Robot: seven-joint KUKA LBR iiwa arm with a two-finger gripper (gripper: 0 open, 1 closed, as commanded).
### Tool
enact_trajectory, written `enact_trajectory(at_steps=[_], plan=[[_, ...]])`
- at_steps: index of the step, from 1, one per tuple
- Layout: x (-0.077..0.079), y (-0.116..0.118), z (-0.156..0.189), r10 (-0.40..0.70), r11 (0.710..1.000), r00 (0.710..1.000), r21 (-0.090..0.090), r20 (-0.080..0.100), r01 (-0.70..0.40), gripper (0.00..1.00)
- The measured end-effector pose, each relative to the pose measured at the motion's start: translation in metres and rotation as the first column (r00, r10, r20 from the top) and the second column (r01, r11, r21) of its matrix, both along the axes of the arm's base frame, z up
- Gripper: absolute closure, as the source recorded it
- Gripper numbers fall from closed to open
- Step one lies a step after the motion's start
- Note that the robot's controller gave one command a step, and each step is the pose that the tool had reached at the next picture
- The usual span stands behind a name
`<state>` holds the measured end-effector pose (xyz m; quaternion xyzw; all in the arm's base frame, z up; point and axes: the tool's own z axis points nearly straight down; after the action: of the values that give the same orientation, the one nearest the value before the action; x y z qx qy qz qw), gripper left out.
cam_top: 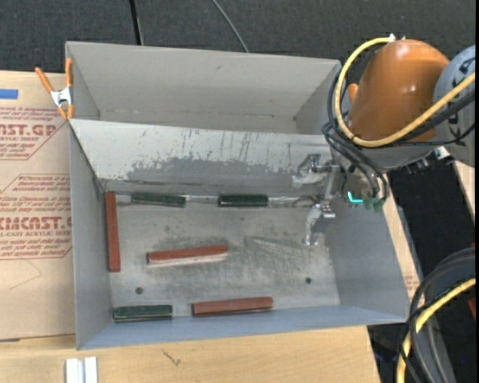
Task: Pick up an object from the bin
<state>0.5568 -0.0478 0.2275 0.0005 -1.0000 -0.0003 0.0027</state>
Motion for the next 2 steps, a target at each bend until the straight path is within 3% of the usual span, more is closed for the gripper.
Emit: enact_trajectory(at_steps=[1,2], plan=[[0.002,0.0,0.004,0.0,1.0,1.0,-0.001,0.008,0.0,0.0],[0.004,0.037,-0.043,0.054,0.999,0.998,-0.002,0.014,-0.054,0.0]])
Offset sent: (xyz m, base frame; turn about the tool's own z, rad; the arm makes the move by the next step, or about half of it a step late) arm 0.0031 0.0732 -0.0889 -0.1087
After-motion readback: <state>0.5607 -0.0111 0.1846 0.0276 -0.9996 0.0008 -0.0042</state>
